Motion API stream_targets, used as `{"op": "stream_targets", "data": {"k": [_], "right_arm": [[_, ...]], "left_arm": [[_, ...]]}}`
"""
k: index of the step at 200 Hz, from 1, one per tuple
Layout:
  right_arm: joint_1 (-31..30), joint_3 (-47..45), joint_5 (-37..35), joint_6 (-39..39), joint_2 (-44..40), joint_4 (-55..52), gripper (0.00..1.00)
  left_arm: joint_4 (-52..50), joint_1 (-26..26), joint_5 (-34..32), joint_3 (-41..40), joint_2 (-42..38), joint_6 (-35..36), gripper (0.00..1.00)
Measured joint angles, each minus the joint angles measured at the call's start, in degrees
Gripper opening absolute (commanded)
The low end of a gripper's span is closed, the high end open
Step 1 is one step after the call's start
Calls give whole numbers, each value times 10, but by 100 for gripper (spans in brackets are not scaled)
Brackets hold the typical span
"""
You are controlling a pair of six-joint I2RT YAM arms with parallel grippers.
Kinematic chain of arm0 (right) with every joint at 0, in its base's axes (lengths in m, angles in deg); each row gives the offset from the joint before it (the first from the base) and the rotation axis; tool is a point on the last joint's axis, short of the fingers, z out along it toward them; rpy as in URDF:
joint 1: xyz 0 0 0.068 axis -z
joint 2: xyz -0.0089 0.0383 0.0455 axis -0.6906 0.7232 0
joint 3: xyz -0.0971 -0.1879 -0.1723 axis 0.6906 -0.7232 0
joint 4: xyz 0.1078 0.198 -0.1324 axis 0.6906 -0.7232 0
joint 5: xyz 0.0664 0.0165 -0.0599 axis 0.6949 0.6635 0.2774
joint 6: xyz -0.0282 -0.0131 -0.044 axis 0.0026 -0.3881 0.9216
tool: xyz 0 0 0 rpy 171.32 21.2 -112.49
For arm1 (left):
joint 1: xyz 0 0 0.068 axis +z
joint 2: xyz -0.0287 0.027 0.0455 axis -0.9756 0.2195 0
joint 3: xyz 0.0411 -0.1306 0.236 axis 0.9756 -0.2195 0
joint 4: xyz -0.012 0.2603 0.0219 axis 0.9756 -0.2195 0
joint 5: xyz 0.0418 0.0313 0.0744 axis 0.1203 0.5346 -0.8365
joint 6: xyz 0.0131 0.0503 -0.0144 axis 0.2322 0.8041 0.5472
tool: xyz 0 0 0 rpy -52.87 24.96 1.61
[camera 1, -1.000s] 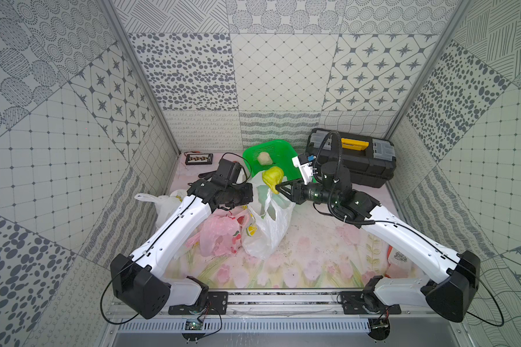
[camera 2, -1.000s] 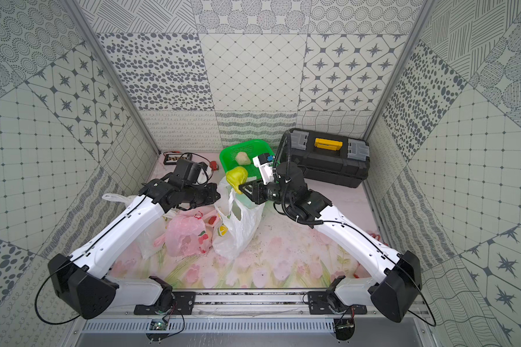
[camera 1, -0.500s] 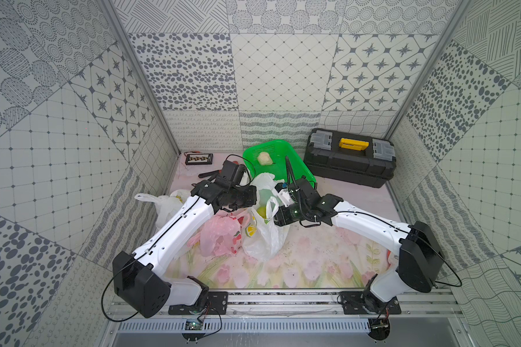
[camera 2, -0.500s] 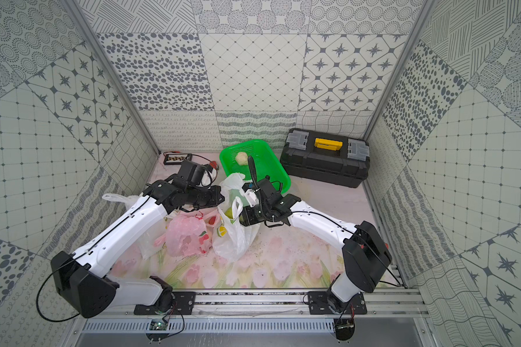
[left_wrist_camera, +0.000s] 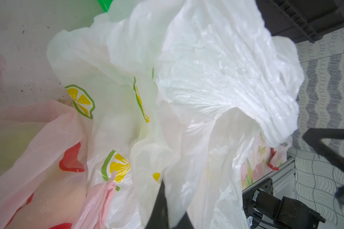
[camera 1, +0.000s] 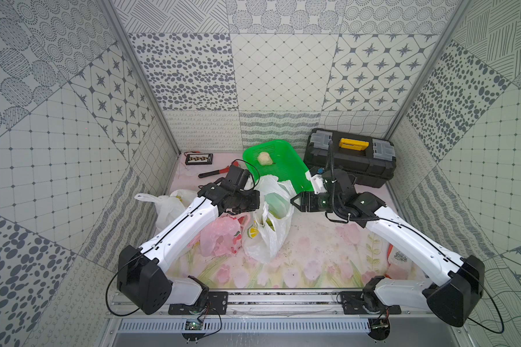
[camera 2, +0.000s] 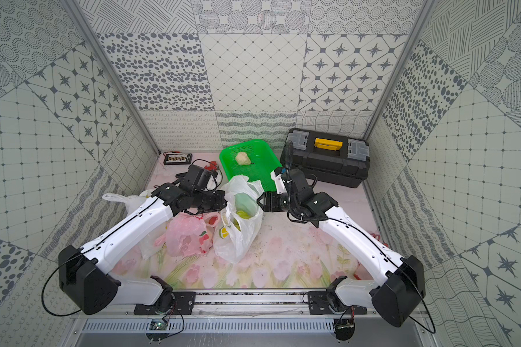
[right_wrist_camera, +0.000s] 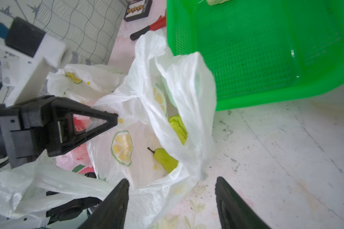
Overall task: Place the pears into plastic bags & tie knots
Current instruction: Place the pear in the plastic bag, then adjust the plastic bag at the center of the board.
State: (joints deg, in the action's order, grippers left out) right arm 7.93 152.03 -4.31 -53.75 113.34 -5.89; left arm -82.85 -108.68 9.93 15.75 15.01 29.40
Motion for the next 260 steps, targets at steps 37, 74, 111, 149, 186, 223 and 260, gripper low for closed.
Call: {"op": "stream_targets", "data": {"k": [37,74,111,149,186,223,260], "right_arm": [[-19,-20,-6,-51,64,28,69],[-49,-1,-7,-62,169,51,20],[-58,31,-9,-2,156,6,5],[-37,106,49,70,91,-76,5],[52,109,74,112,58,-104,5],[131,91,80,131,83,-103,6],[181,71,89,148,85,-104,6]], "left_arm": [[10,-17,-2,-1,0,-9,0],[18,-49,-7,0,0,-22,0],[19,-99,-10,0,-22,-32,0],[21,-198,-8,24,-37,-24,0],[65,-249,-24,45,-9,-8,0],[114,-257,-42,88,56,8,33],[95,-233,-43,141,75,33,46]]}}
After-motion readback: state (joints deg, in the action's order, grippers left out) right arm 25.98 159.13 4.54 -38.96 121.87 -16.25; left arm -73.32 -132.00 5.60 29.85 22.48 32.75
